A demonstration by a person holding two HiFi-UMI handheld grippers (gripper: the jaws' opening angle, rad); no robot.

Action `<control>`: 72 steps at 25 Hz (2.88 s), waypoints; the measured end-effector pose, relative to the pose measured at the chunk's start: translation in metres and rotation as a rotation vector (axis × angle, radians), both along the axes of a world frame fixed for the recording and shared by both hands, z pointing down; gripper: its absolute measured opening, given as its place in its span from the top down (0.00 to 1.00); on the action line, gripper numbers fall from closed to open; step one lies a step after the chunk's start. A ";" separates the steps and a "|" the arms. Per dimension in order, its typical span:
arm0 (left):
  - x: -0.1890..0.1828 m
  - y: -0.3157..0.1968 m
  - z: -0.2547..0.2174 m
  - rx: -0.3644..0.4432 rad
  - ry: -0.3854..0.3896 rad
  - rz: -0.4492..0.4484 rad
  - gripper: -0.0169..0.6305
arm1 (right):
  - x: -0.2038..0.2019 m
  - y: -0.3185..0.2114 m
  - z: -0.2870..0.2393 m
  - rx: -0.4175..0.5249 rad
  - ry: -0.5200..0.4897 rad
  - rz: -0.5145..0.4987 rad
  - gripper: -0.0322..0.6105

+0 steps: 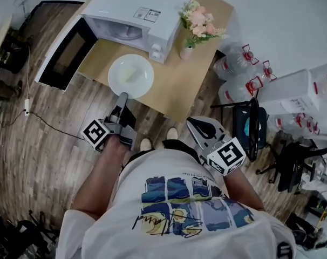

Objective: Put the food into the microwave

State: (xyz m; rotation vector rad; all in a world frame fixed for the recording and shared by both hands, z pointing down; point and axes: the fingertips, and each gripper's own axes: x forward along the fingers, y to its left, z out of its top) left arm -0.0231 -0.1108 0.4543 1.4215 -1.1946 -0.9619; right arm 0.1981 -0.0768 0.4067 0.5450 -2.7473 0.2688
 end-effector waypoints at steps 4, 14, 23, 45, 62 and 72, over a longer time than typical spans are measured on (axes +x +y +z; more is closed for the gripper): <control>-0.006 -0.031 0.007 -0.012 0.005 -0.077 0.95 | 0.012 -0.044 -0.003 0.001 0.000 -0.073 0.94; -0.052 -0.101 0.035 -0.047 0.005 -0.211 0.95 | 0.003 -0.101 0.017 -0.039 0.032 -0.106 0.94; -0.113 -0.186 0.079 -0.077 0.018 -0.174 0.95 | -0.047 -0.143 0.003 -0.036 0.046 0.000 0.94; -0.159 -0.300 0.161 -0.186 0.035 -0.035 0.95 | -0.074 -0.155 0.012 -0.072 0.163 0.297 0.94; -0.153 -0.306 0.170 -0.337 -0.224 0.099 0.89 | -0.096 -0.144 0.015 -0.073 0.190 0.266 0.94; -0.156 -0.301 0.172 -0.394 -0.450 0.166 0.84 | -0.099 -0.139 0.020 -0.070 0.222 0.242 0.94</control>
